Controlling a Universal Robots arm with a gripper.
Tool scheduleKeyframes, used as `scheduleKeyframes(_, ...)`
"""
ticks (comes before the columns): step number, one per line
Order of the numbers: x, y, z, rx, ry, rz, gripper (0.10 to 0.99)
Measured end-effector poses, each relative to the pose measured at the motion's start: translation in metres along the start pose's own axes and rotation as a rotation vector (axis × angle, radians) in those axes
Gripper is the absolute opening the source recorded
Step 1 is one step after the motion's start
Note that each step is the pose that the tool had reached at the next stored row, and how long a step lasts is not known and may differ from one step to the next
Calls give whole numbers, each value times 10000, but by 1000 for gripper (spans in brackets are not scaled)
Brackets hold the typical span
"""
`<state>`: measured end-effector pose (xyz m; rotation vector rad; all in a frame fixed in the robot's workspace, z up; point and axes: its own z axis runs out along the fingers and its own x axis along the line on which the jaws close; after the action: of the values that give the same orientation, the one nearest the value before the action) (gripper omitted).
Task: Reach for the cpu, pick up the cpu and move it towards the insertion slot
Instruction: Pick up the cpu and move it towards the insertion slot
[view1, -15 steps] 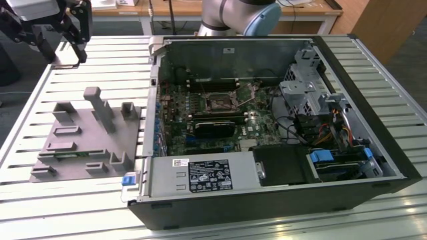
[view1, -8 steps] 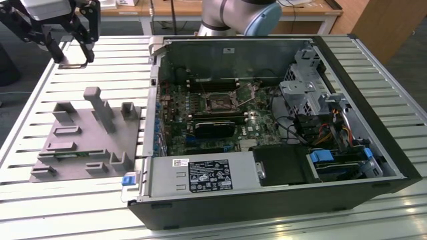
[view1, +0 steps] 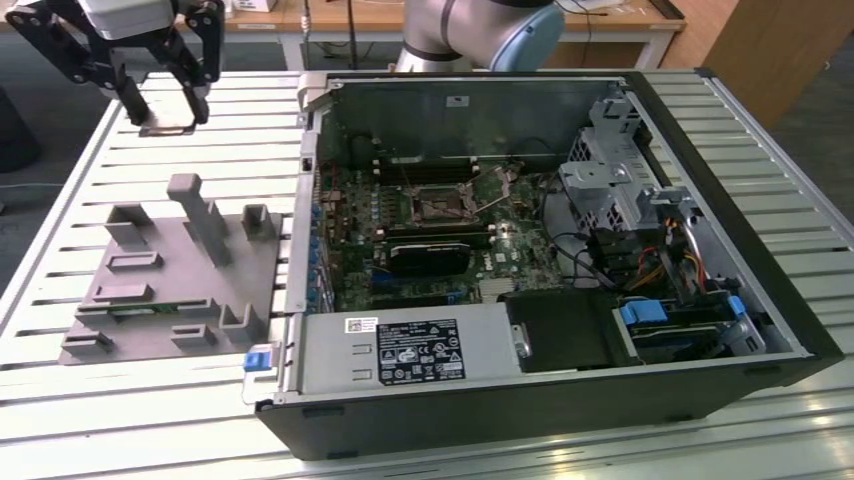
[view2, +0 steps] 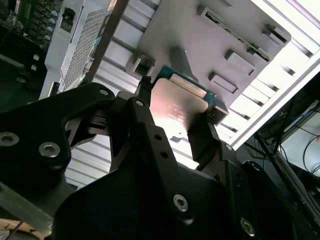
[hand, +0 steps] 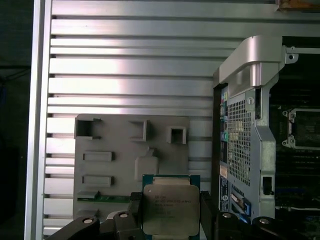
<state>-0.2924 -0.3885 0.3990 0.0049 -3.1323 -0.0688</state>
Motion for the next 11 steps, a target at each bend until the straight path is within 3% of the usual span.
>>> scheduleKeyframes(11, -213, 12, -1, 0, 0, 0, 541)
